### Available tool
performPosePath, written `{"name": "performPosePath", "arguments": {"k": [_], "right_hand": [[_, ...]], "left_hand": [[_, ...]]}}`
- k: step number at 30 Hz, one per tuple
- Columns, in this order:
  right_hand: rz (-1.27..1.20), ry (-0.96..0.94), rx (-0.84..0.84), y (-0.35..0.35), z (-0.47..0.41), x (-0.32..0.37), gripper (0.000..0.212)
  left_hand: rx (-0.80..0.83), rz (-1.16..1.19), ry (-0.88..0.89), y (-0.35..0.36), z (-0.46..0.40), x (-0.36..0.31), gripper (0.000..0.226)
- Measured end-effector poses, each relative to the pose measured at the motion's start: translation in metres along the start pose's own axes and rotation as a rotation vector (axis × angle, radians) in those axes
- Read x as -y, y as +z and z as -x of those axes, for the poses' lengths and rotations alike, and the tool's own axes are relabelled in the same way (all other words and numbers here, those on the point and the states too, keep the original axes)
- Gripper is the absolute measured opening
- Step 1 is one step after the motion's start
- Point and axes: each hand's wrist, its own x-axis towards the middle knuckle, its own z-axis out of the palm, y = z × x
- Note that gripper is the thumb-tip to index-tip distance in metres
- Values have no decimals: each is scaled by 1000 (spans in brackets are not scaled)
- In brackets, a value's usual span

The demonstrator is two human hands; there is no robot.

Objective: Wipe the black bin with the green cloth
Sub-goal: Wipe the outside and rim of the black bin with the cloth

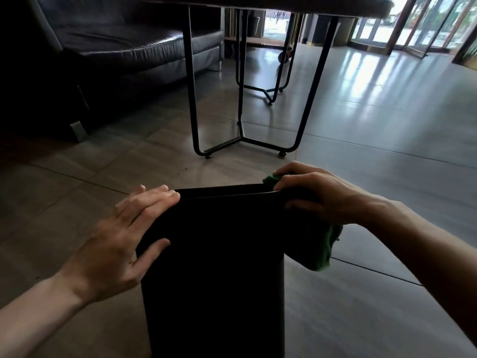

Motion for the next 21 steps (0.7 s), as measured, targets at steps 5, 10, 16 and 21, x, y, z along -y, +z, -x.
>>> {"name": "performPosePath", "arguments": {"k": [5,10,16,21], "right_hand": [[-36,-80,11,-10,3,33,20],[-32,-68,-13,-20,8,65,17],[120,15,-26,-41,8,107,21],[262,146,-50,-47,-9,135,13]], "left_hand": [[-22,78,-98,0,7,15,64],[-85,110,-101,-9,-6,7,59],[-175,255,79,-17,-55,-60,62],[-151,314,92,-2,-63,-95,63]]}}
